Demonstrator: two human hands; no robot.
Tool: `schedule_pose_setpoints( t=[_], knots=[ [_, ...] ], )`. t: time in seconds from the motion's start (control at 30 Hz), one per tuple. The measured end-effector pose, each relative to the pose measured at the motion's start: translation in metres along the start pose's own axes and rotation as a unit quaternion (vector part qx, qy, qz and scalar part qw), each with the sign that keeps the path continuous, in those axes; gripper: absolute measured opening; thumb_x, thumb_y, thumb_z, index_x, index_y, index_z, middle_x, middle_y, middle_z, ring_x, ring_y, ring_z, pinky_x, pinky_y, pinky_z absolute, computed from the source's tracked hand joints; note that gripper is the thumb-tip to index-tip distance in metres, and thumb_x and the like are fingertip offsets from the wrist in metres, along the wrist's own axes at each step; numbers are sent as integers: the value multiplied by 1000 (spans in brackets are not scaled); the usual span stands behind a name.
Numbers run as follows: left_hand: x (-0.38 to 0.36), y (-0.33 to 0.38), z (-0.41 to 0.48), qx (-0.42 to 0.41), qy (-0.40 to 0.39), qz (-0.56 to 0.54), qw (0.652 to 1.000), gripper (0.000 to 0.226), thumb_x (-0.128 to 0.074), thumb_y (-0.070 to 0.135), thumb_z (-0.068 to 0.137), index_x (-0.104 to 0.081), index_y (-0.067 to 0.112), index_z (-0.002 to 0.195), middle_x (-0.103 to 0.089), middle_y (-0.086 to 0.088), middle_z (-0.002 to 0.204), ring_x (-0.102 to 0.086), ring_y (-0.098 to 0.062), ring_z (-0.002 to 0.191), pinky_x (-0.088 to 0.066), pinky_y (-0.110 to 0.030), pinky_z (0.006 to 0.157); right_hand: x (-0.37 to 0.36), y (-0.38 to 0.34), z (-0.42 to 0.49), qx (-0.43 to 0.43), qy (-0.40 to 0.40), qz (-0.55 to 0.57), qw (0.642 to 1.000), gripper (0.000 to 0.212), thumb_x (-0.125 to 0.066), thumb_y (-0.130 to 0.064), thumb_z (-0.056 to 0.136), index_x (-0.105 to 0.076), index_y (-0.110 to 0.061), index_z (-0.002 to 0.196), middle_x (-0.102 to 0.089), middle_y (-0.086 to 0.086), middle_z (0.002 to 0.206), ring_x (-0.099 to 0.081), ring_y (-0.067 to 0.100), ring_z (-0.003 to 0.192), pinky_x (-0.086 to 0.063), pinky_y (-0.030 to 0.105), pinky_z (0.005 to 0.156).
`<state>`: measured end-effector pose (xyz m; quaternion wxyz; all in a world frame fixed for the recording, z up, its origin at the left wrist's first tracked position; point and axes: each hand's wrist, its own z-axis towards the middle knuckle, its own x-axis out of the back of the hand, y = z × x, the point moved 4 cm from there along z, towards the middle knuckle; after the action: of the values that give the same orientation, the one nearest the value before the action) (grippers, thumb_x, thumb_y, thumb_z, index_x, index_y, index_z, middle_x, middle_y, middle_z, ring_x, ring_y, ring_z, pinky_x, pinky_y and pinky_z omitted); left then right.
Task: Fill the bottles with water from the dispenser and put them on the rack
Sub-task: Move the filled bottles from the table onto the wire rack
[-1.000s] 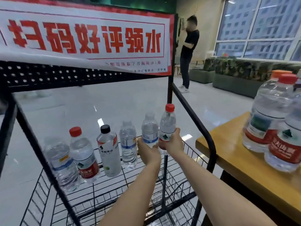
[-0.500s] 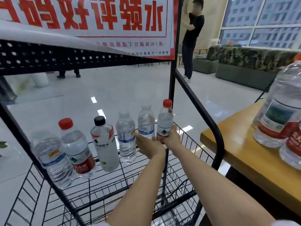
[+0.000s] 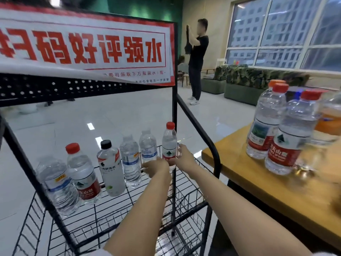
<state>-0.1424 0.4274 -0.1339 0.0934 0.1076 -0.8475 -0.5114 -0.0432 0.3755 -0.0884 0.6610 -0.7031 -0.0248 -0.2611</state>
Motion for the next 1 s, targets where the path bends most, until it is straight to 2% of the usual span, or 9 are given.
schedule_pose_setpoints(
  t=[0.17,0.27,0.43,0.53,0.63,0.7,0.8,0.9,1.0],
  knots=[
    [12,8,-47,-88,-8,16,996,55,-54,22,99,-30,1,144,-39,-21,146,-41,-39,132,-40,-45,104,32,-24,-55,65,30,10,997,60,-65,-10,91,-36,-12,144,-49,8,141,-53,12,105,-45,12,75],
    [5,20,-96,-207,-52,-20,977,30,-54,12,97,-43,8,125,-51,-13,127,-52,-34,120,-46,-40,95,62,-33,-92,129,90,15,987,46,-62,-8,92,-45,-13,135,-56,7,132,-58,11,96,-49,19,80],
    [-26,22,-183,-320,-217,-42,921,31,-51,17,100,-46,13,131,-55,0,115,-55,-11,94,-43,-20,77,127,-29,-152,211,272,19,939,33,-64,-8,90,-50,-24,115,-59,-8,104,-58,-4,87,-47,11,74],
    [-50,23,-215,-351,-282,-2,893,30,-53,22,100,-51,15,128,-58,1,114,-58,-17,104,-47,-25,83,165,-14,-176,211,404,0,890,38,-67,-10,88,-47,-22,118,-53,-5,112,-54,9,100,-46,22,85],
    [-75,25,-229,-345,-344,40,873,42,-57,25,98,-46,16,137,-55,-2,130,-53,-14,112,-42,-19,83,196,5,-179,135,496,-36,857,59,-73,-14,82,-40,-18,131,-43,-1,130,-39,13,122,-39,36,104],
    [-93,29,-231,-331,-377,68,862,56,-62,25,95,-38,16,145,-46,-3,144,-47,-17,126,-40,-27,95,212,15,-172,95,505,-55,856,74,-76,-17,80,-33,-17,140,-37,3,143,-33,17,132,-32,38,111],
    [-122,34,-227,-306,-428,117,842,77,-67,22,92,-22,17,154,-29,-3,158,-32,-21,142,-34,-36,109,226,30,-149,60,450,-9,891,87,-75,-23,81,-20,-23,148,-33,1,150,-31,18,138,-26,36,114],
    [-143,37,-227,-283,-486,140,815,92,-69,17,90,-8,18,157,-17,-3,163,-24,-22,146,-30,-36,111,233,41,-129,62,412,21,909,91,-76,-25,81,-14,-30,148,-39,0,149,-40,21,136,-37,46,111],
    [-161,39,-223,-275,-506,152,803,95,-69,17,89,-4,20,158,-24,-4,161,-30,-25,144,-32,-38,110,238,45,-117,47,402,8,915,88,-74,-30,83,-16,-27,149,-39,0,149,-42,23,135,-40,47,109]
  ],
)
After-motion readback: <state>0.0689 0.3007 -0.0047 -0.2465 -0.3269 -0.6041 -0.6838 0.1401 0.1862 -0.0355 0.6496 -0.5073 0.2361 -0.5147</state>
